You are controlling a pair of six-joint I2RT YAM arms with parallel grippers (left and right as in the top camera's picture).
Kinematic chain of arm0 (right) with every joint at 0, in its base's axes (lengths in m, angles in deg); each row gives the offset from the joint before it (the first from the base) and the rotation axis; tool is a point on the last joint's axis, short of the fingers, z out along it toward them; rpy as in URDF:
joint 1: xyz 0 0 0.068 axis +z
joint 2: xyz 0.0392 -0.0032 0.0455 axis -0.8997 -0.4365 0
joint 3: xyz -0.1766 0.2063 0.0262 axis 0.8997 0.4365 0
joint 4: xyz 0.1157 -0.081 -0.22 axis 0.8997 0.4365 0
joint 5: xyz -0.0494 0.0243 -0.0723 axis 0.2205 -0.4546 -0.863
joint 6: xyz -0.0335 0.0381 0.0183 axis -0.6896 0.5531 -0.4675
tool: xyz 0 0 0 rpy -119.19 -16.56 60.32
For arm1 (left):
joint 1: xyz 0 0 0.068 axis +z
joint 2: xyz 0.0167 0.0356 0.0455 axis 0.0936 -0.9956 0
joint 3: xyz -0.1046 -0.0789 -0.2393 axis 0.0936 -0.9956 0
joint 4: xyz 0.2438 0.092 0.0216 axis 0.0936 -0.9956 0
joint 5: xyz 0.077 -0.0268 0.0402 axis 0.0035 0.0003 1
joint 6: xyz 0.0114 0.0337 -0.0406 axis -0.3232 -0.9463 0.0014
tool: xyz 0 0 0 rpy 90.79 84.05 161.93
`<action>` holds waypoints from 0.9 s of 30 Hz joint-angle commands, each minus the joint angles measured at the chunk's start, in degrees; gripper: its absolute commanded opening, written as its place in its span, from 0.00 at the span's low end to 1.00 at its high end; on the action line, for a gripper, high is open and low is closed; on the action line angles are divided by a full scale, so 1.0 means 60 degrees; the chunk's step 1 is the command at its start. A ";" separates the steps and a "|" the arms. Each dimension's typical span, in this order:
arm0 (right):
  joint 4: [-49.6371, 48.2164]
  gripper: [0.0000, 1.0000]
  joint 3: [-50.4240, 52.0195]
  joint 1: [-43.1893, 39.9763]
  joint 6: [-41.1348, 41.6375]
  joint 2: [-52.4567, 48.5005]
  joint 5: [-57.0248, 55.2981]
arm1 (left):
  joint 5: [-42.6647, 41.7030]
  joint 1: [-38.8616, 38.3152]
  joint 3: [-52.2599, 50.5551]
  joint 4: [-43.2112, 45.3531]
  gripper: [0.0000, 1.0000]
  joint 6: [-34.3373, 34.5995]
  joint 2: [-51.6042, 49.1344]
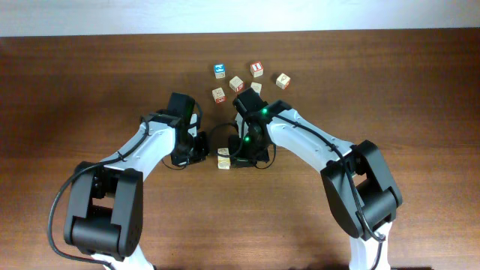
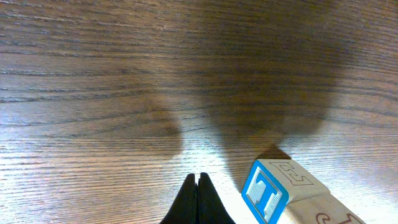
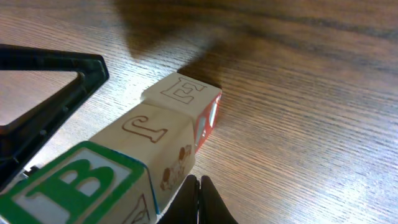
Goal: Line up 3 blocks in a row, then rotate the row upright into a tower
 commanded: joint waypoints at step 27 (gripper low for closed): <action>0.1523 0.06 -0.1351 -0.1865 -0.2160 0.1421 -0.1191 | 0.1195 0.0914 0.3643 -0.2827 0.00 -0.2033 0.0568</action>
